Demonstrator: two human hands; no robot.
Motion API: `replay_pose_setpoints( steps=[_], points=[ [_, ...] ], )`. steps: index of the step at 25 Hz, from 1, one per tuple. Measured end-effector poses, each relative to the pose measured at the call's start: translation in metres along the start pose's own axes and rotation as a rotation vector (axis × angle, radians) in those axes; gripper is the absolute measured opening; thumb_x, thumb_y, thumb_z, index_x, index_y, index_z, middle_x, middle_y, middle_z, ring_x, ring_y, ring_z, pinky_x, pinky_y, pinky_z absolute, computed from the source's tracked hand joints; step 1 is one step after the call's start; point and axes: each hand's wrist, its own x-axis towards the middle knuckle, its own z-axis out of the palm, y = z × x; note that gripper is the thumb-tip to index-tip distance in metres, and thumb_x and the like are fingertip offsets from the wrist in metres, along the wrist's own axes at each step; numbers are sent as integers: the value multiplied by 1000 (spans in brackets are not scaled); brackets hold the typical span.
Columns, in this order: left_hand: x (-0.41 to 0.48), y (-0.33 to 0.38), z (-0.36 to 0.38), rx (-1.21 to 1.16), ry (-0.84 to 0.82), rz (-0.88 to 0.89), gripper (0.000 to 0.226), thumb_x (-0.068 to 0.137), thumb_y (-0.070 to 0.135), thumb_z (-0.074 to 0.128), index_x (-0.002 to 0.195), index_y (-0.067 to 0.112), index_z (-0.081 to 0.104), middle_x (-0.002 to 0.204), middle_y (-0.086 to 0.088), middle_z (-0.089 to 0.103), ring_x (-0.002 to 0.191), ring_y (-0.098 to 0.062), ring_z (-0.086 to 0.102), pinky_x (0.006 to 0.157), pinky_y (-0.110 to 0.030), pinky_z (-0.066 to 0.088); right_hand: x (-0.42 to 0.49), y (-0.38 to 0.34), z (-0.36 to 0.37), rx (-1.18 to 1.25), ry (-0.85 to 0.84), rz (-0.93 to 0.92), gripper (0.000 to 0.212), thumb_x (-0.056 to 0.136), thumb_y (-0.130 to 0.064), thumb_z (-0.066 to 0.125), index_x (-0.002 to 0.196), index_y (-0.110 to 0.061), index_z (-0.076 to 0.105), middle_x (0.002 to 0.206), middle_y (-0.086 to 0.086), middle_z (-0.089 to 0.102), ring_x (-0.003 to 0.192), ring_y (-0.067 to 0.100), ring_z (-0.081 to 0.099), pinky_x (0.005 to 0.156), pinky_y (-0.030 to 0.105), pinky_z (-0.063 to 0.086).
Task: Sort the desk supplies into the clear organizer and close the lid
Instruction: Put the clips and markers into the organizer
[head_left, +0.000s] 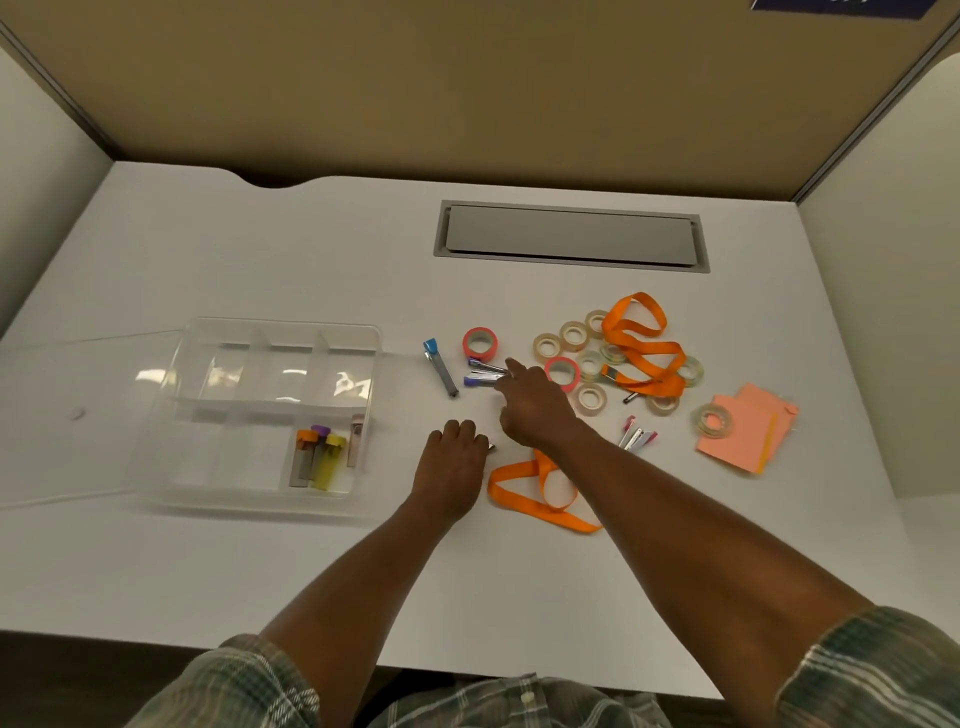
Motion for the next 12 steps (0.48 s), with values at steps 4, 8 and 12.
replay_pose_setpoints(
  steps=[4,8,12],
  points=[
    [-15,-19,3,-67,20,-16,36,98,22,52,132,16,44,122,-9,57,102,-23,53,89,-32,44,9,-11,4,-155,-39,3,45,96,-13,47,141,-17,51,151,14,38,124,31,47,96,40,49],
    [-24,-29,4,-119,-17,-90,47,94,22,53,138,15,37,112,-9,58,87,-25,60,69,-32,44,4,-15,14,-138,33,36,37,99,-12,42,134,-17,54,127,15,51,110,31,53,84,39,49],
    [-27,-38,-1,-309,-92,-119,57,91,22,54,144,19,34,114,-11,56,88,-28,62,68,-33,49,-6,-25,34,104,55,143,28,99,-12,44,125,-12,54,118,19,52,97,33,58,74,36,46]
  ],
)
